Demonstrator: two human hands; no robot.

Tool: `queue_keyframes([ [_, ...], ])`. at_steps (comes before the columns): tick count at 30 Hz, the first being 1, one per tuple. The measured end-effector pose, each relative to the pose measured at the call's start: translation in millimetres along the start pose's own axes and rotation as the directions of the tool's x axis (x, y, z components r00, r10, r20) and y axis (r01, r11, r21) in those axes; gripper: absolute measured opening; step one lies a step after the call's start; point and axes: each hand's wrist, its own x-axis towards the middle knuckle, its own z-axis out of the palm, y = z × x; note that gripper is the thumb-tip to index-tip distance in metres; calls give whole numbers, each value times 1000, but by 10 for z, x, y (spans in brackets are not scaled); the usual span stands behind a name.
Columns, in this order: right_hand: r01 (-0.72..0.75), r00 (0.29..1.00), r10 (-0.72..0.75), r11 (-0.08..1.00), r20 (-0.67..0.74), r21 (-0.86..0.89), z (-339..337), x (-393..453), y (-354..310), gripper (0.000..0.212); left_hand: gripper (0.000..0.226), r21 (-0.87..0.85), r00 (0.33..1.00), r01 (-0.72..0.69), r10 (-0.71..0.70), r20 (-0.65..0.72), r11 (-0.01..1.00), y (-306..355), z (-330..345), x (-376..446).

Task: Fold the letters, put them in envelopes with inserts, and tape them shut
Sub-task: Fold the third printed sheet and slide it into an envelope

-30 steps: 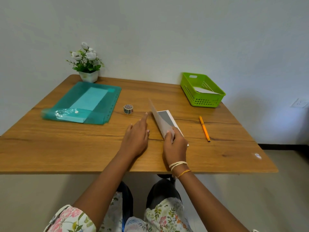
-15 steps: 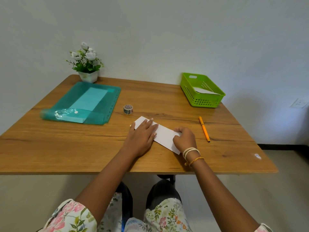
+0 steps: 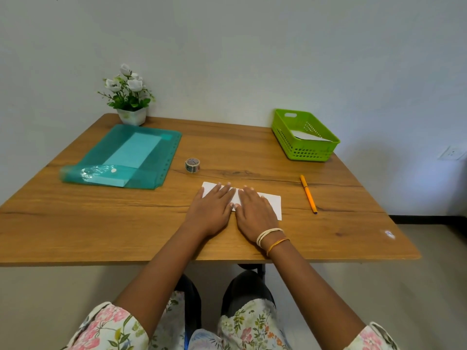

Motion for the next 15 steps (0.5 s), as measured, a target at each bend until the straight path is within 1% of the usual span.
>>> queue_keyframes([
  [4, -35, 996, 36, 999, 77, -24, -6, 14, 37, 55, 56, 31, 998, 64, -64, -3, 997, -28, 13, 9],
  [12, -178, 982, 182, 982, 51, -69, -62, -97, 353, 58, 58, 12, 978, 204, -204, -39, 979, -39, 46, -6],
  [15, -220, 973, 224, 972, 52, -84, -64, -123, 377, 59, 58, 9, 967, 251, -250, -54, 968, -24, 57, -15],
])
